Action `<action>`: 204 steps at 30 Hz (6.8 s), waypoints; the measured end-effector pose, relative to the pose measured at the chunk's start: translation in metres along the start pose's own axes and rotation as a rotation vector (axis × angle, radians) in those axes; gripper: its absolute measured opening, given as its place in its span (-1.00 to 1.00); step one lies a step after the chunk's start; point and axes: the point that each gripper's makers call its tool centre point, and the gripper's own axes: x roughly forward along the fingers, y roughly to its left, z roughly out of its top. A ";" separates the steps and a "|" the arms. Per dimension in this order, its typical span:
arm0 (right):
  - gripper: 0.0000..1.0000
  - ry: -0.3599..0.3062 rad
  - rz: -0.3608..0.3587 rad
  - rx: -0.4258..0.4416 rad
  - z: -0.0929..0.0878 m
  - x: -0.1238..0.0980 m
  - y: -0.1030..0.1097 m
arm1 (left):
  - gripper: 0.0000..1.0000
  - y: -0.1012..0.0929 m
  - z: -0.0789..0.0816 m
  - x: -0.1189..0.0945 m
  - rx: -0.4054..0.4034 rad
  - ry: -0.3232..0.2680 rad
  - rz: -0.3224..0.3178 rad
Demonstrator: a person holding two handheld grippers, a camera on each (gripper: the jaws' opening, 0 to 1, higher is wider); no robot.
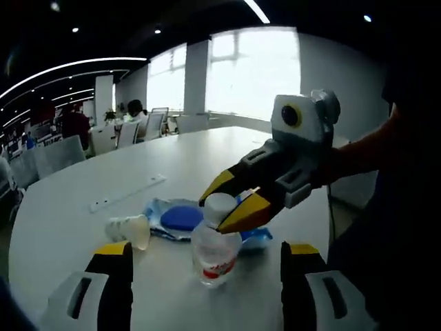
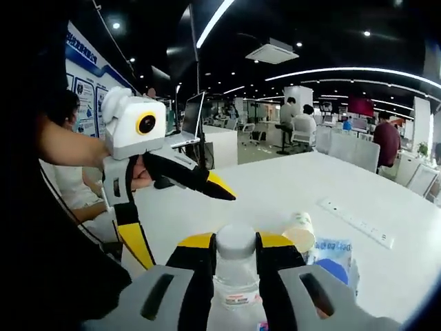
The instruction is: Arrange the tabletop items into an orderly group along one side of the table until the central work area is clear of visible clutter.
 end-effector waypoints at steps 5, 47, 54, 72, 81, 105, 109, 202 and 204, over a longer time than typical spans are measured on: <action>-0.64 -0.003 0.000 0.007 0.002 -0.002 -0.002 | 0.71 0.001 0.002 0.001 0.001 -0.010 -0.007; 0.74 -0.057 -0.345 0.273 -0.016 -0.112 -0.061 | 0.06 -0.023 0.040 0.036 0.174 -0.021 -0.318; 0.89 -0.026 -0.394 0.290 -0.032 -0.134 -0.063 | -0.15 -0.021 0.042 0.038 0.228 -0.014 -0.420; 0.98 0.022 -0.484 0.349 -0.066 -0.171 -0.062 | -0.46 -0.034 0.029 0.034 0.367 0.076 -0.628; 0.96 0.033 -0.510 0.366 -0.073 -0.177 -0.062 | -0.56 -0.034 0.027 0.039 0.383 0.078 -0.670; 0.92 0.048 -0.486 0.376 -0.081 -0.171 -0.060 | -0.61 -0.034 0.026 0.040 0.378 0.117 -0.629; 0.92 0.039 -0.486 0.380 -0.080 -0.170 -0.061 | -0.62 -0.034 0.025 0.038 0.366 0.130 -0.628; 0.85 0.060 -0.545 0.438 -0.103 -0.175 -0.069 | -0.59 0.159 0.031 0.033 0.274 0.220 -0.353; 0.85 0.066 -0.543 0.434 -0.103 -0.174 -0.068 | -0.59 0.160 0.032 0.033 0.267 0.214 -0.361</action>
